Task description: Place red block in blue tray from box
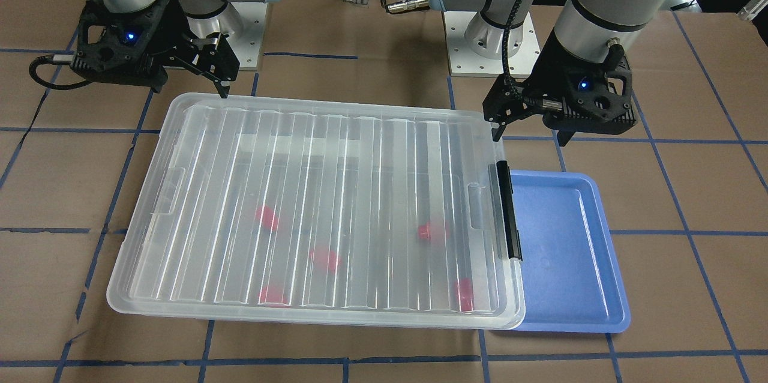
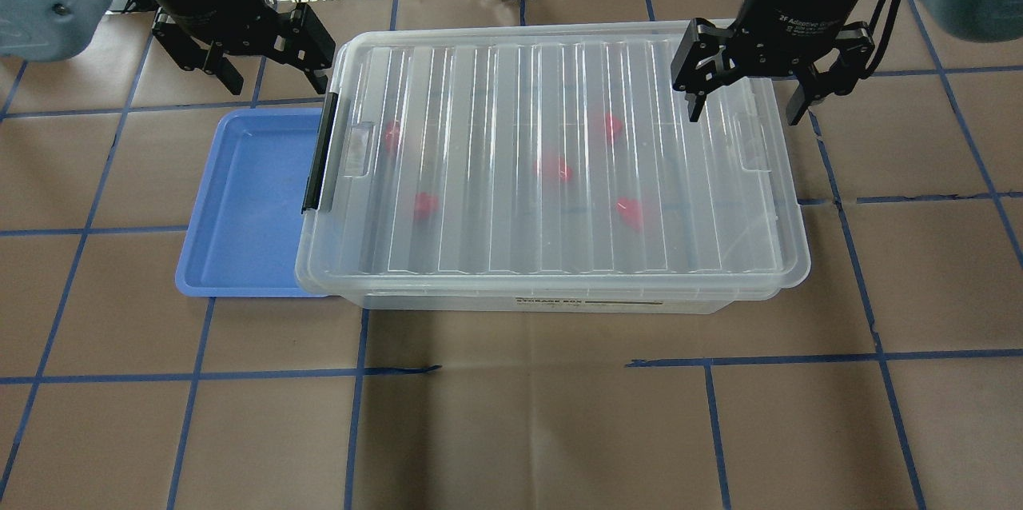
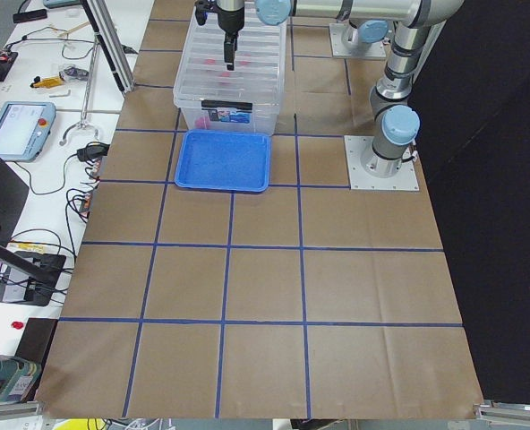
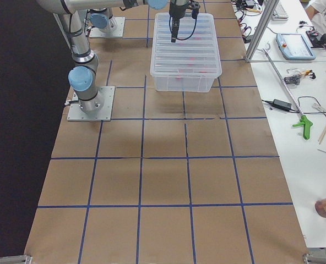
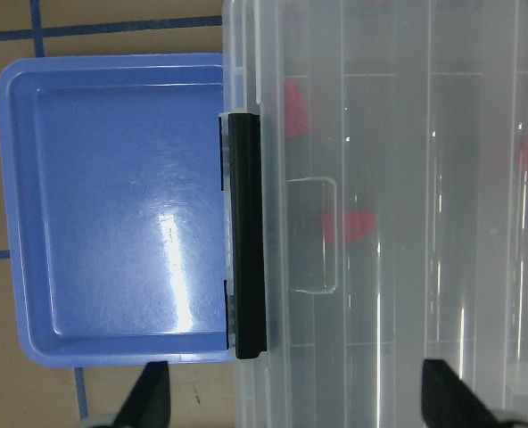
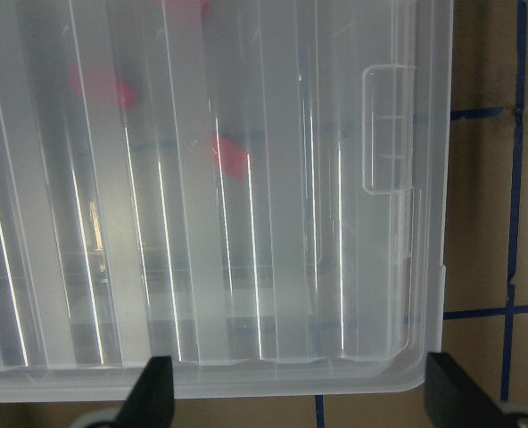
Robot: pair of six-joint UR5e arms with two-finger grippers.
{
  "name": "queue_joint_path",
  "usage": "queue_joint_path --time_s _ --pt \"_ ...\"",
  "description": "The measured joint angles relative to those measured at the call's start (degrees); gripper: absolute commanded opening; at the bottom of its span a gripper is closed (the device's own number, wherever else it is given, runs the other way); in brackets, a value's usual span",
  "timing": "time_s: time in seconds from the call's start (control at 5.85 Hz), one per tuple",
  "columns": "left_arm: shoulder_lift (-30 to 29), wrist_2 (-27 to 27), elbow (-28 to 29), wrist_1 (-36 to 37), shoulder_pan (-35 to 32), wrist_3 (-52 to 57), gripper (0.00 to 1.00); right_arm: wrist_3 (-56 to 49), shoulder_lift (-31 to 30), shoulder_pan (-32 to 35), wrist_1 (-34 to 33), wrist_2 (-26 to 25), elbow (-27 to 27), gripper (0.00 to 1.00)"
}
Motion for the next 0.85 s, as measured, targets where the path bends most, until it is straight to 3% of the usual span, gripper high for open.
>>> queue_joint_path --time_s 0.51,0.85 --pt "-0.01 0.00 0.00 0.02 0.00 0.06 0.98 -2.54 0.28 -0.70 -1.87 -0.20 -0.18 1.00" --pt "-0.01 0.00 0.00 0.03 -0.05 0.02 0.98 -9.76 0.88 -5.55 -5.08 -0.91 0.52 1.00"
